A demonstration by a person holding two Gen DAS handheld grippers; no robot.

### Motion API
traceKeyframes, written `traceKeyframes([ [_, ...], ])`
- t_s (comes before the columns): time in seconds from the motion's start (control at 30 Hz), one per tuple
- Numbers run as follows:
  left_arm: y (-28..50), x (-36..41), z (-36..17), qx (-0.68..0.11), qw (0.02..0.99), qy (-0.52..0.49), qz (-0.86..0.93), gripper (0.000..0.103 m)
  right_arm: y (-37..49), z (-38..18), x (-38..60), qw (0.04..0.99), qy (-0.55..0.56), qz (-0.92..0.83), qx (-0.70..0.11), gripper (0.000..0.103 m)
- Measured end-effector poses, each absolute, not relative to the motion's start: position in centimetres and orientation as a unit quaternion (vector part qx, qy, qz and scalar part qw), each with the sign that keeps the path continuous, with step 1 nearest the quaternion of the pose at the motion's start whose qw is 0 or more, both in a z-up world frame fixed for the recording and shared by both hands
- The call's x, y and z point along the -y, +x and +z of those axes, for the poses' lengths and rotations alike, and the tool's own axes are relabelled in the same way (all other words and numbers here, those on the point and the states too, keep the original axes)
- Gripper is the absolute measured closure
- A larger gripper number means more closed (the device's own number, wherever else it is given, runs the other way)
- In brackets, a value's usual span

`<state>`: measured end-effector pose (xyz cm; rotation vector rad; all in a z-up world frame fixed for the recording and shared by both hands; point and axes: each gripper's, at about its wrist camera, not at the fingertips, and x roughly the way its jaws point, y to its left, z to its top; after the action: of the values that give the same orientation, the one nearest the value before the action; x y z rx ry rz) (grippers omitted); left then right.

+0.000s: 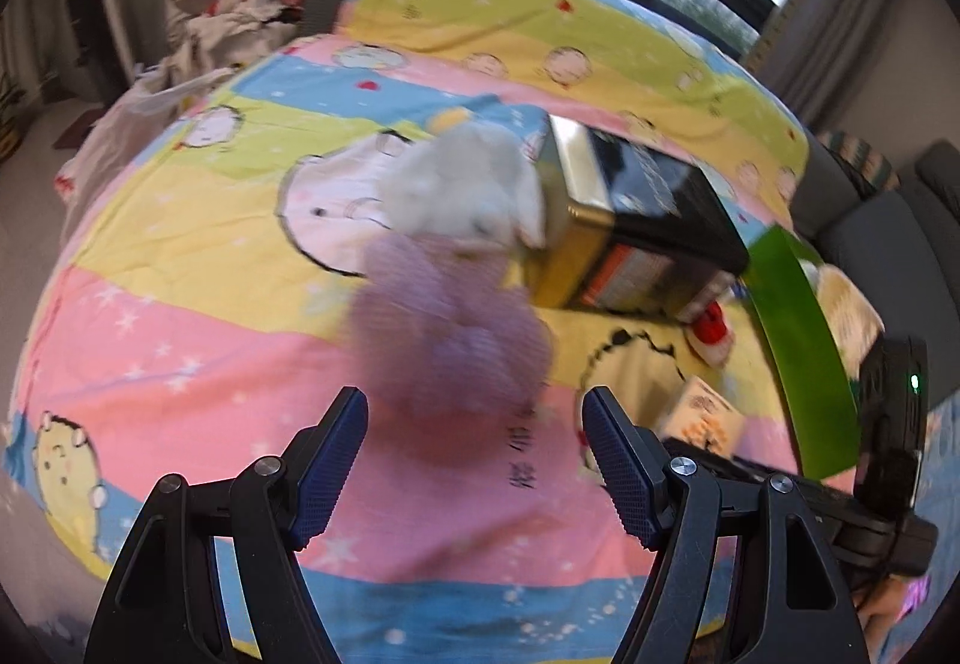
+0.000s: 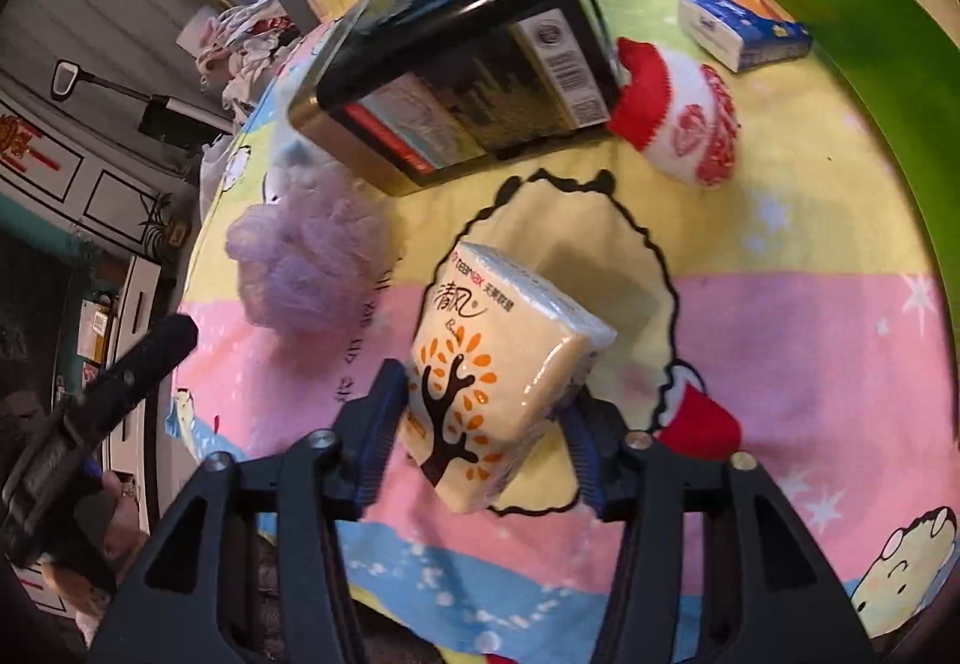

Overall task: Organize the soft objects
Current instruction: 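Grasp the tree-print tissue pack with the right gripper, then carry the tissue pack over the green box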

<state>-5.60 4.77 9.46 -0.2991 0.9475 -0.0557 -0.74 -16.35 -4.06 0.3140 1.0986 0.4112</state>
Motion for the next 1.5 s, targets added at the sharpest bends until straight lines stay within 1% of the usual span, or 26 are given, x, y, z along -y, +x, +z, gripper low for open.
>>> traceKeyframes([
  [0.03, -5.6, -4.2, 9.3, -0.457, 0.877, -0.141, -0.033, 0.028, -0.7, -4.0, 16.6, 0.825, 0.146, 0.183, -0.513, 0.031],
  [0.07, -5.5, -3.8, 9.1, -0.46, 0.876, -0.139, -0.037, 0.028, -0.8, -3.9, 16.8, 0.83, 0.142, 0.175, -0.509, 0.024],
  [0.1, -5.5, -3.4, 8.9, -0.464, 0.874, -0.138, -0.041, 0.028, -0.8, -3.8, 17.1, 0.836, 0.139, 0.169, -0.503, 0.02],
  [0.13, -5.5, -2.9, 8.6, -0.466, 0.872, -0.14, -0.047, 0.028, -0.9, -3.6, 17.4, 0.841, 0.136, 0.164, -0.497, 0.018],
  [0.23, -5.6, -2.1, 8.0, -0.474, 0.867, -0.148, -0.053, 0.028, -0.8, -3.0, 18.9, 0.849, 0.128, 0.144, -0.491, 0.018],
  [0.4, -5.7, -0.4, 6.9, -0.487, 0.851, -0.178, -0.079, 0.028, -0.2, -1.8, 20.5, 0.853, 0.143, 0.145, -0.481, 0.018],
  [0.5, -5.8, 0.8, 6.4, -0.5, 0.838, -0.192, -0.105, 0.03, 0.9, -1.3, 19.9, 0.854, 0.129, 0.173, -0.474, 0.02],
  [0.53, -5.9, 1.3, 6.2, -0.503, 0.834, -0.196, -0.117, 0.032, 1.4, -1.2, 19.6, 0.854, 0.126, 0.177, -0.473, 0.023],
  [0.57, -6.0, 1.6, 6.2, -0.505, 0.832, -0.197, -0.12, 0.037, 1.9, -1.1, 19.2, 0.854, 0.121, 0.184, -0.472, 0.026],
  [0.63, -6.1, 2.2, 6.0, -0.511, 0.826, -0.2, -0.128, 0.041, 2.6, -1.5, 18.4, 0.849, 0.11, 0.195, -0.479, 0.036],
  [0.7, -6.3, 2.8, 5.9, -0.513, 0.823, -0.201, -0.139, 0.048, 3.0, -2.1, 17.7, 0.842, 0.107, 0.21, -0.486, 0.038],
  [0.73, -6.3, 3.0, 5.9, -0.515, 0.822, -0.199, -0.143, 0.049, 3.2, -2.5, 17.5, 0.836, 0.108, 0.221, -0.491, 0.04],
  [0.87, -6.0, 4.1, 5.5, -0.516, 0.823, -0.189, -0.148, 0.052, 3.4, -3.7, 16.8, 0.82, 0.11, 0.239, -0.508, 0.041],
  [0.93, -5.8, 4.2, 5.3, -0.513, 0.826, -0.186, -0.142, 0.057, 3.4, -4.1, 16.6, 0.818, 0.103, 0.241, -0.512, 0.041],
  [1.0, -5.7, 4.7, 5.0, -0.512, 0.828, -0.185, -0.135, 0.064, 3.1, -4.1, 16.5, 0.816, 0.104, 0.249, -0.511, 0.041],
  [1.07, -5.5, 5.0, 4.7, -0.513, 0.83, -0.176, -0.131, 0.069, 2.8, -4.2, 16.6, 0.816, 0.103, 0.249, -0.511, 0.041],
  [1.3, -5.0, 6.8, 5.2, -0.492, 0.851, -0.139, -0.121, 0.073, 1.4, -4.4, 18.3, 0.814, 0.133, 0.251, -0.507, 0.042],
  [1.5, -4.8, 7.8, 7.7, -0.455, 0.875, -0.109, -0.125, 0.073, 0.3, -2.1, 19.7, 0.838, 0.144, 0.245, -0.466, 0.043],
])
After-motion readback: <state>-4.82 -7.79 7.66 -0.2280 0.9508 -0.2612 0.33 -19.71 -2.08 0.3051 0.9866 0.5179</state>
